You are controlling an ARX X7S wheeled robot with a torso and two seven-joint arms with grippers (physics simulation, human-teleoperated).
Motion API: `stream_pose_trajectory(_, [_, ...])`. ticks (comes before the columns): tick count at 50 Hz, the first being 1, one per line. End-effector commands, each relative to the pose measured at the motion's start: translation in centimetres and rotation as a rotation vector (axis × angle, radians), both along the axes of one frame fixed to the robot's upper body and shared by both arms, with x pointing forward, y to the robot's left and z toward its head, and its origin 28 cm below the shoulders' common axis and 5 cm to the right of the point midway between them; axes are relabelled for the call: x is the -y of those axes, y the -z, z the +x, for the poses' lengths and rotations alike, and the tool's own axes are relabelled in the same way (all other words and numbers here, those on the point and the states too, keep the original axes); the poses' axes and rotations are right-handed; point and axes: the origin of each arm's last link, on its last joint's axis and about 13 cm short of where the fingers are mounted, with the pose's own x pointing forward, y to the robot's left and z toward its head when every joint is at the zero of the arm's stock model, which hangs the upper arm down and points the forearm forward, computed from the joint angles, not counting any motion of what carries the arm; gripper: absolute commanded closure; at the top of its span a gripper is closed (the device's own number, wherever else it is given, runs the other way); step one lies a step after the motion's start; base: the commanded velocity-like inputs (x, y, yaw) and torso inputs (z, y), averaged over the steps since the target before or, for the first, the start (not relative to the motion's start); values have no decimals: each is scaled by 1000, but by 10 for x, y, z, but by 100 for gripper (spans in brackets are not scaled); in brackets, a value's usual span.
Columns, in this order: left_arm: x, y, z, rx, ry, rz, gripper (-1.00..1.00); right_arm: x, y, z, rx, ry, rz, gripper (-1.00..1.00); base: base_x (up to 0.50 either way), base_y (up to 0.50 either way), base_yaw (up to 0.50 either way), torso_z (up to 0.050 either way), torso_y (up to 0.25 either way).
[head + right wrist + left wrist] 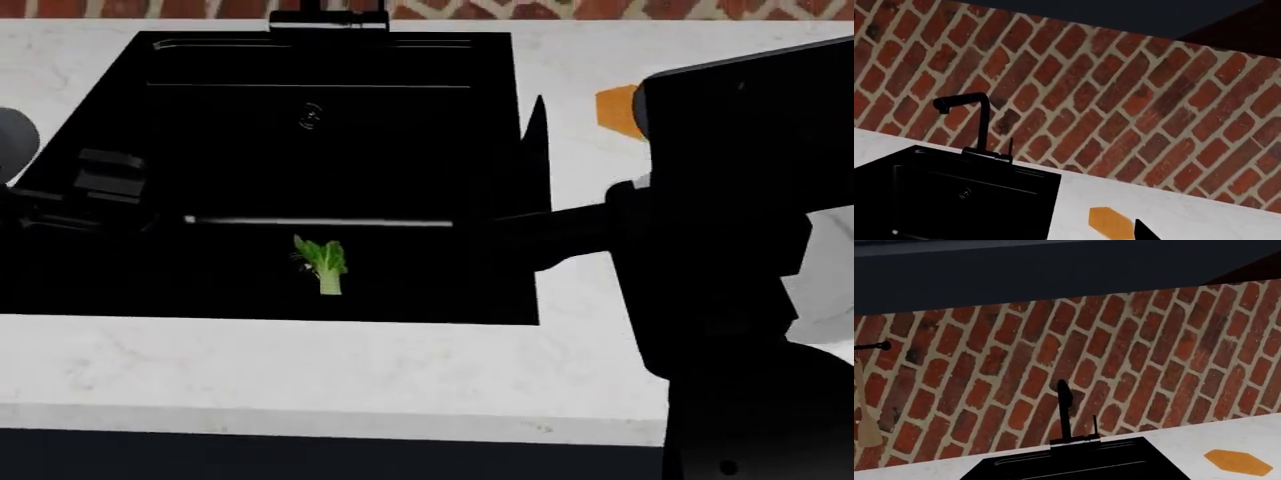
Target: Pick the celery from the sink and place it on the plate located on the counter
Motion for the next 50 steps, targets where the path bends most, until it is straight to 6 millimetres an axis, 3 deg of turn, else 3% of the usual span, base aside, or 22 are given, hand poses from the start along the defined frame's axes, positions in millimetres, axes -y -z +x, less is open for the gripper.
stream_pose_trajectory(1, [0,-2,-1,-1,-6,8,-100,1,0,-1,-1,4,1,-100,273,184,0,0,0])
stream_pose_trajectory(19, [0,-1,-1,1,3,18,-100,0,0,-3,-1,-8,0,-100,227,117,0,0,0])
stream_pose_trajectory(38, [-1,1,0,-6,-25,35,-100,-1,-2,-4,-5,-10,-7,-100,0,0,0,49,0])
stream_pose_trajectory(50, [-1,-1,1,-9,-52,27,-100,0,-4,-5,-2,-8,-10,-100,276,0,0,2,0])
